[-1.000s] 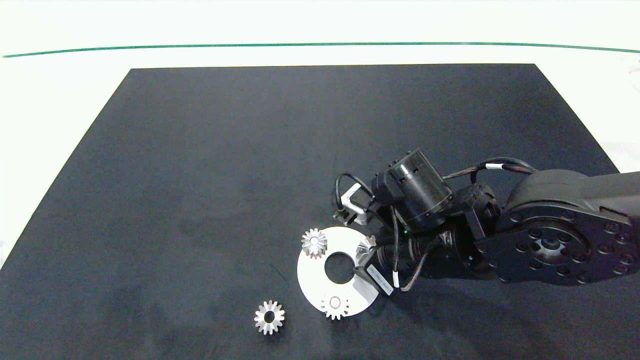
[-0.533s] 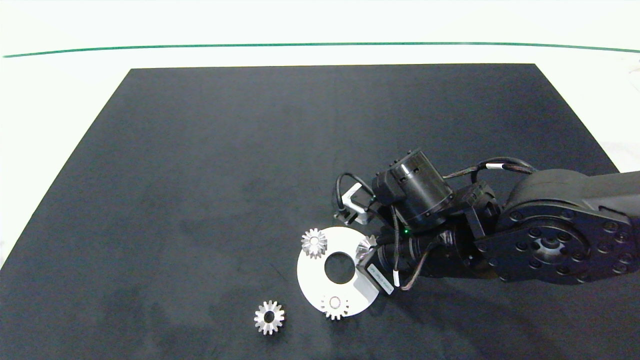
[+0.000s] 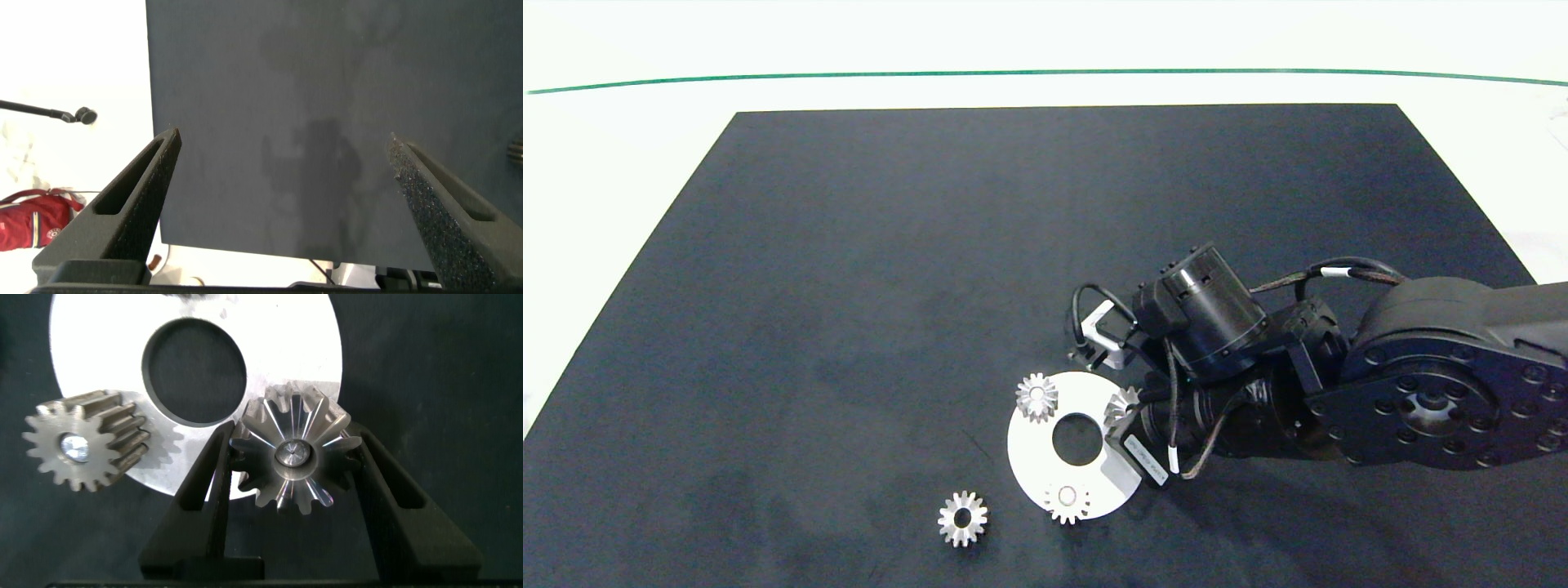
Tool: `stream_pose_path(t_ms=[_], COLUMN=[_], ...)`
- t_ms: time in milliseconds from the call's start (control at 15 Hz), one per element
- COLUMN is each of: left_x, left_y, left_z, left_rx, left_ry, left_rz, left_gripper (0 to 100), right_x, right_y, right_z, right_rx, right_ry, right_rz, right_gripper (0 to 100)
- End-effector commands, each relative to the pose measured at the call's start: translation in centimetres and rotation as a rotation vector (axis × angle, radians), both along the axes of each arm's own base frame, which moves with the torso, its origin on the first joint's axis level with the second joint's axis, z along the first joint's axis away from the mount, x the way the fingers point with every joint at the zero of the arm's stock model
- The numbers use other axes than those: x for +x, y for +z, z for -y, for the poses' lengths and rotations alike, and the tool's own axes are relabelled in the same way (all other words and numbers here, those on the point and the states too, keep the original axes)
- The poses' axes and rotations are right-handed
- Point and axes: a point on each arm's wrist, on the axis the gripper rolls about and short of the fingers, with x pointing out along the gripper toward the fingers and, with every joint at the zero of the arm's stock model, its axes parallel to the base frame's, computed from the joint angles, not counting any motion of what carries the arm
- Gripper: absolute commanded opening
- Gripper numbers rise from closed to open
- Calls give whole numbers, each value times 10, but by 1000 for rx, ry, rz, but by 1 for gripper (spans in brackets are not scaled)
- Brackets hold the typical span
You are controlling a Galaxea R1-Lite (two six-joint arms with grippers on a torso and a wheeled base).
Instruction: Remove an incorrectly installed larger gear and replace it with the correct smaller gear
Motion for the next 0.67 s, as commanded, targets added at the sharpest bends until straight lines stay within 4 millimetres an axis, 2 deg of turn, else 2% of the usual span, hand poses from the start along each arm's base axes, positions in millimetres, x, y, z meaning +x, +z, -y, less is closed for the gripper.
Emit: stream_pose_path(t_ms=[67, 267, 533, 667], left_x=[-1, 0, 0, 0], left_y=[-1, -1, -2, -3], left_z=[0, 0, 0, 0], left_rx=[1, 1, 8, 21], left_ry=[1, 1, -5, -13], left_rz=[-4, -9, -13, -21], left_gripper=[100, 100, 100, 100], right_x=[-7, -21, -38, -38], right_y=[13, 29, 56, 52], right_z=[3, 10, 34, 45], right_rx=[23, 30, 60, 43], right_ry=[11, 30, 18, -9], right_rz=[26, 35, 63, 47], right_gripper=[34, 34, 34, 34])
